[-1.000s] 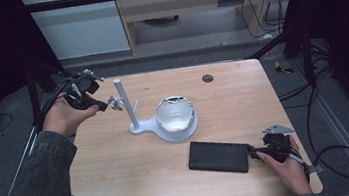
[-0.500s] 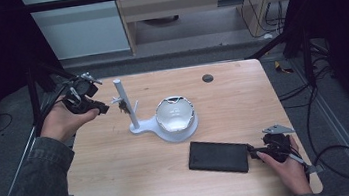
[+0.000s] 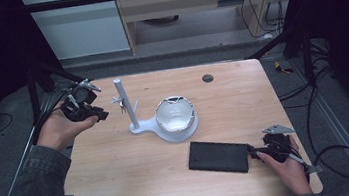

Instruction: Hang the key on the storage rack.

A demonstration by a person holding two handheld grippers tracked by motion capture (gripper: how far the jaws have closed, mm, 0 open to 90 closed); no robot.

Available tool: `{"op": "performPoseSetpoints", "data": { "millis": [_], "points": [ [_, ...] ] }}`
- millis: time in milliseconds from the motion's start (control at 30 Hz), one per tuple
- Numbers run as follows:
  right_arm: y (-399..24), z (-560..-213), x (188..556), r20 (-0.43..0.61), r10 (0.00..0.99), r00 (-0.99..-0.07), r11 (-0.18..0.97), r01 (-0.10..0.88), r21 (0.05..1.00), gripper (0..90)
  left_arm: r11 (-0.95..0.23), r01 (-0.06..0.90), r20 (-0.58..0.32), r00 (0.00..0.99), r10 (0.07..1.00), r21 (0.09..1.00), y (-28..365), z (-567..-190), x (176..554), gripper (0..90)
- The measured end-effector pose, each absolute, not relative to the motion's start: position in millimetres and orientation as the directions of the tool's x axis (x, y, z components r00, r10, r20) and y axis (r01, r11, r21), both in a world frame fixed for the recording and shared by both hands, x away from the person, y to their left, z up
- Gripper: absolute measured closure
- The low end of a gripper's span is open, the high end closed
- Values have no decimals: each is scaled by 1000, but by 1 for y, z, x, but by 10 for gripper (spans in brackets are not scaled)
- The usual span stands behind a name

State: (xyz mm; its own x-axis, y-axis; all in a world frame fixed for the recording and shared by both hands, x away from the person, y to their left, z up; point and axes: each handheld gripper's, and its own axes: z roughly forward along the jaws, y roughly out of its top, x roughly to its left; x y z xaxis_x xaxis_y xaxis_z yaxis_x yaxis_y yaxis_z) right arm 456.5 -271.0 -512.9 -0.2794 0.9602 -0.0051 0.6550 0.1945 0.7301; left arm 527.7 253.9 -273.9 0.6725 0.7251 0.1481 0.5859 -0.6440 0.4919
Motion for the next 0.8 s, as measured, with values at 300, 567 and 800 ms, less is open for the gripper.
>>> {"op": "performPoseSetpoints", "data": {
  "millis": [300,567,800],
  "points": [
    [-271,-513,456,-6,958,-286,199,653,731,45,-668,551,149,705,693,500,243,-286,508,697],
    [-275,-503,451,-13,957,-291,199,620,759,106,-706,481,142,766,626,520,217,-314,481,693],
    [-275,-497,446,-46,957,-288,214,586,781,171,-735,403,142,820,555,546,185,-343,465,732]
  ]
}}
